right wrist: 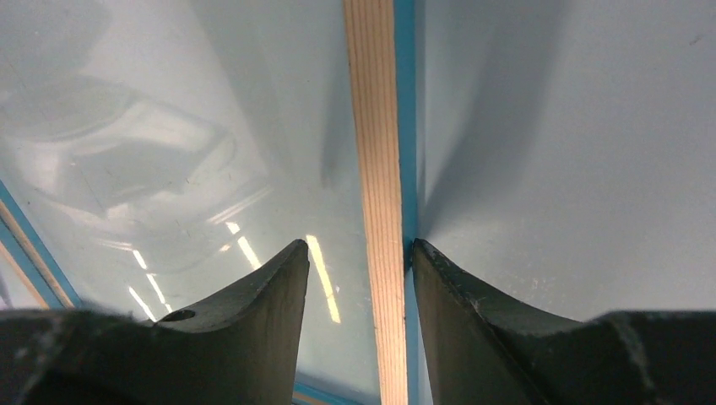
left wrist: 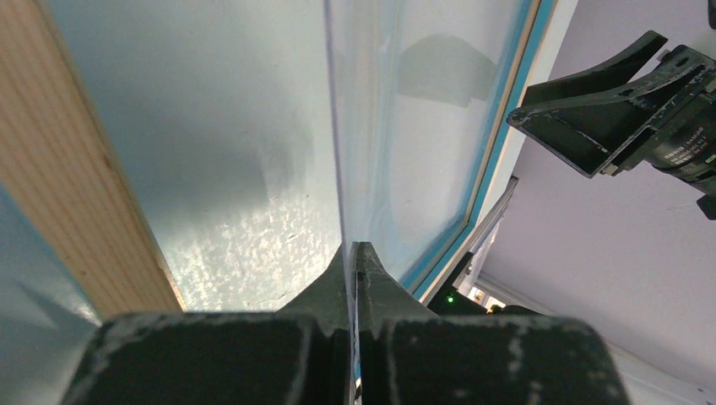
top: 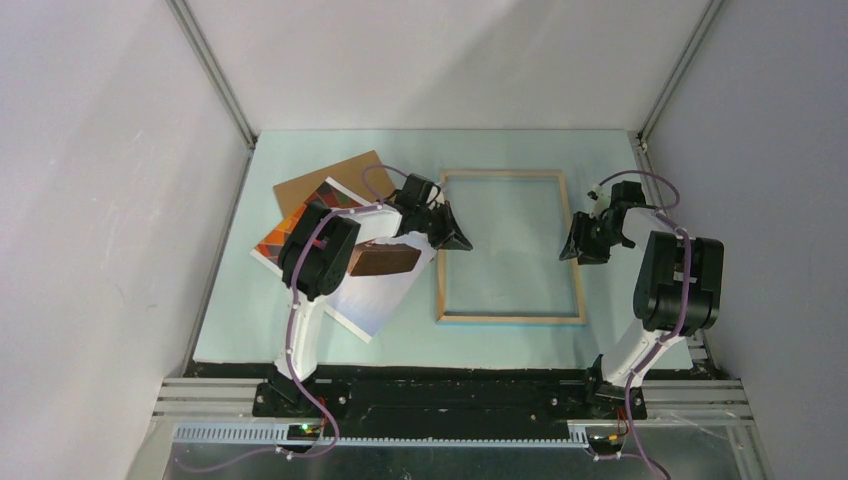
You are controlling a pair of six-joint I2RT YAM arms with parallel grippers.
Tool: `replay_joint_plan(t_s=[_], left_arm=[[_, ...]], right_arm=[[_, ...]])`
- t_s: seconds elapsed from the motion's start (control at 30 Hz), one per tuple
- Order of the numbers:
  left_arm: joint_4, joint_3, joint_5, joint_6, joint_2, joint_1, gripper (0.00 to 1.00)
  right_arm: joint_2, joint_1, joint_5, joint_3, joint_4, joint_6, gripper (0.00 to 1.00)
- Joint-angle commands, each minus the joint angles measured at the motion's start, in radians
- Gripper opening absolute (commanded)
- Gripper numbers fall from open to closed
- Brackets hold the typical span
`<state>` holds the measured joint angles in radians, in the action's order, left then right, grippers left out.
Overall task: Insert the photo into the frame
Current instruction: Place the photo frame item in the photo frame.
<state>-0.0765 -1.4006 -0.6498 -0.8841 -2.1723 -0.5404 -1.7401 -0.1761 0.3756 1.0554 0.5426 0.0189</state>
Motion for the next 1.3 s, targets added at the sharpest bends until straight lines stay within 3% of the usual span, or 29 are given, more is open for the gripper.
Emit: replay_joint_plan(t_s=[0.0,0.43,1.27], left_arm=[[0.02,-0.007,-0.037,-0.037,0.066,-0.006,0.0],[0.069,0.011,-0.086,-0.108,0.094,-0.007,0.0],[0.329,0.096,-0.166,-0.332,0.15,-0.003,0.0]], right_arm=[[0.05,-0.013,0.025,0.032,0.007,0.001,0.53],[0.072,-0.05,0.037,0.047,0.043,0.009,0.54],[0.086,-0.086,0.039,0.046,0.08,0.026,0.52]])
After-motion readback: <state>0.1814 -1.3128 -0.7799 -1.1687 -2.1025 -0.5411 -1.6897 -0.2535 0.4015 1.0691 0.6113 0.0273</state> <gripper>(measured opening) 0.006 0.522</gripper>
